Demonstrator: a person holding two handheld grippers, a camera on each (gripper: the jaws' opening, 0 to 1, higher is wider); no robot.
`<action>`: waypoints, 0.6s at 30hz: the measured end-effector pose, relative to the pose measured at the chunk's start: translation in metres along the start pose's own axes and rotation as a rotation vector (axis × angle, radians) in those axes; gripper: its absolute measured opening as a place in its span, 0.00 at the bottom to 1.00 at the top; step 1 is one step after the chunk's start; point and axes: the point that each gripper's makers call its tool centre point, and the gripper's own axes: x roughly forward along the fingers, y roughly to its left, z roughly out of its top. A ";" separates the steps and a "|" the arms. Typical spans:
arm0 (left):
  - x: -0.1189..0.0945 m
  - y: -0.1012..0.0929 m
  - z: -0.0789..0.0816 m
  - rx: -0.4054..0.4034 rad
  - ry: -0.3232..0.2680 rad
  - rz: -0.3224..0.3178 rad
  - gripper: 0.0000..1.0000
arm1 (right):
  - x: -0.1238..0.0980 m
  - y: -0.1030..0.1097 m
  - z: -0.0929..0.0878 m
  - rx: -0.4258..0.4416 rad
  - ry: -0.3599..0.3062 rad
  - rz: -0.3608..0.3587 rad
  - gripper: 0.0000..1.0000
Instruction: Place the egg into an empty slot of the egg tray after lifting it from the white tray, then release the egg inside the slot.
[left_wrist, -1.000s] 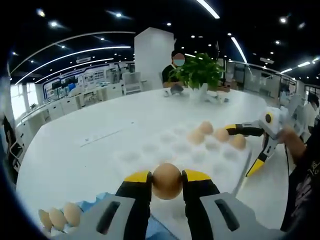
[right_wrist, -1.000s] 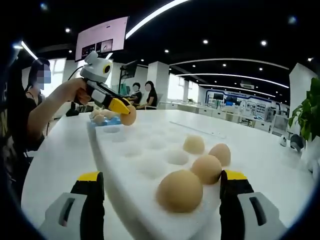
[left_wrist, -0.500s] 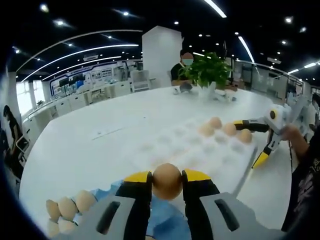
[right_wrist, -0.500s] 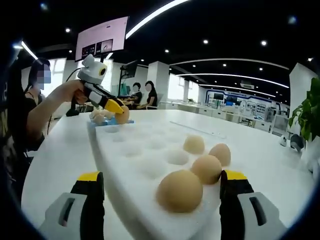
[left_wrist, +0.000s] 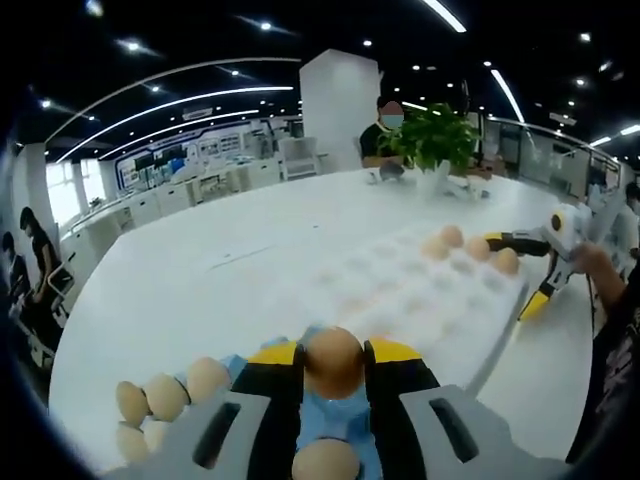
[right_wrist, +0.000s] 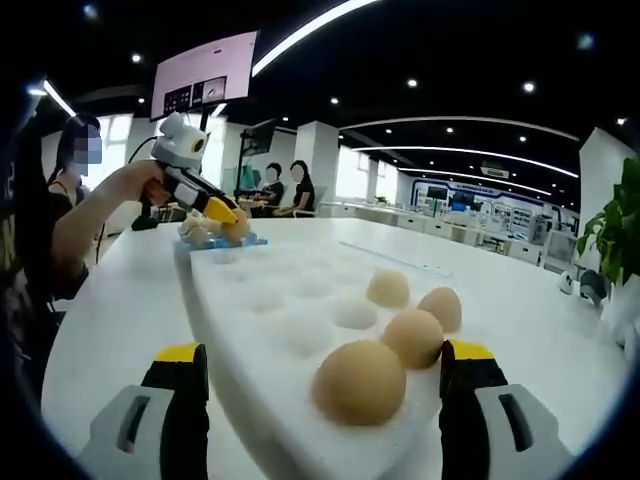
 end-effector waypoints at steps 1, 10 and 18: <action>-0.001 0.002 -0.002 0.004 0.003 0.009 0.24 | 0.000 0.000 0.000 0.001 0.000 0.000 1.00; -0.008 0.017 -0.010 0.016 0.030 0.065 0.24 | 0.000 0.000 0.000 -0.001 0.004 -0.002 1.00; -0.010 0.022 -0.020 0.038 0.072 0.083 0.24 | 0.001 0.000 0.000 -0.002 0.003 -0.003 1.00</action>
